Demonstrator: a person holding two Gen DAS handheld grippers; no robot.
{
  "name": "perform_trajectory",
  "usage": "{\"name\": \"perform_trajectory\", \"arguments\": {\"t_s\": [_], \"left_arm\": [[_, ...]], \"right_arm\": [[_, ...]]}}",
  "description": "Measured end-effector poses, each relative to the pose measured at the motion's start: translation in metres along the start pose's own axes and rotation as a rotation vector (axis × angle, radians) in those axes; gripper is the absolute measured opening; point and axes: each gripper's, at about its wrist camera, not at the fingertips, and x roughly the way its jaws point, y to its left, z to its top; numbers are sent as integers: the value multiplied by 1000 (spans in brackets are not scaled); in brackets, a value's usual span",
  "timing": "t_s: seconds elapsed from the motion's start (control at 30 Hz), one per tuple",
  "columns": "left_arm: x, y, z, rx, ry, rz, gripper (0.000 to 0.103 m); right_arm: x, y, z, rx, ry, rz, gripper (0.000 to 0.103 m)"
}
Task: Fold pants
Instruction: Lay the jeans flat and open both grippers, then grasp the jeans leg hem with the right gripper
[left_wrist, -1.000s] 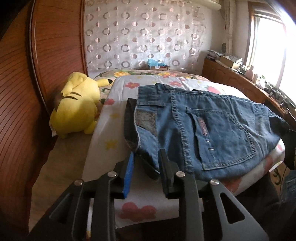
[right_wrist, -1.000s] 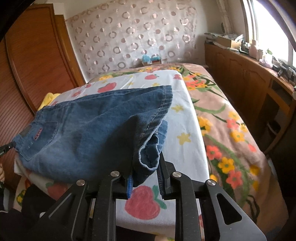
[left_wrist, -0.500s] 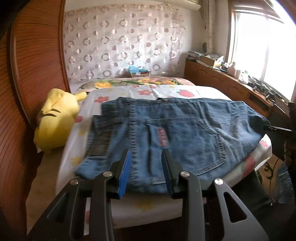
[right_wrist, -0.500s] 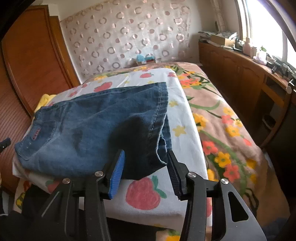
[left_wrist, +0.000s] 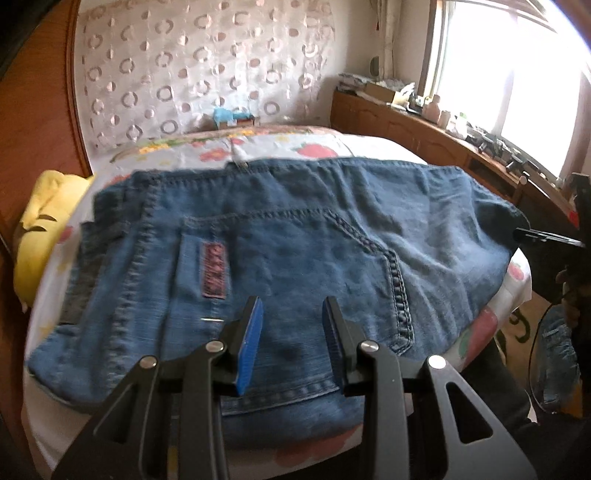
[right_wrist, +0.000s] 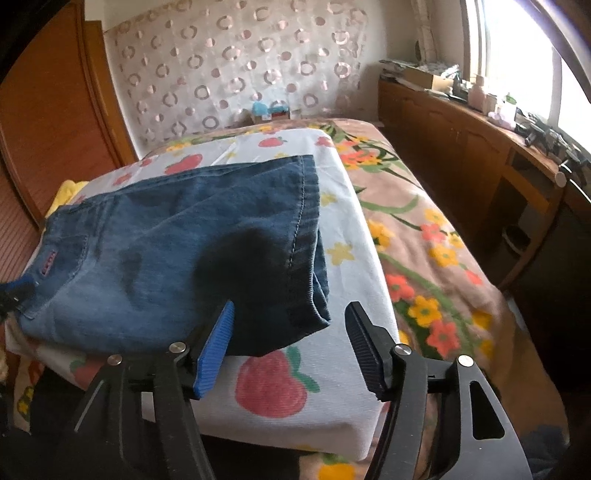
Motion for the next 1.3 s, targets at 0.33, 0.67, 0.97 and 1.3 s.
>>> {"name": "perform_trajectory", "arguments": {"t_s": [0.33, 0.67, 0.97, 1.3], "left_arm": [[10, -9, -5, 18, 4, 66, 33], [13, -14, -7, 10, -8, 90, 34], [6, -13, -7, 6, -3, 47, 34], [-27, -15, -1, -8, -66, -59, 34]], "right_arm": [[-10, 3, -5, -11, -9, -38, 75], [-14, 2, -6, -1, -9, -23, 74], [-6, -2, -4, 28, -6, 40, 29], [-31, 13, 17, -19, -98, 103, 4]]}}
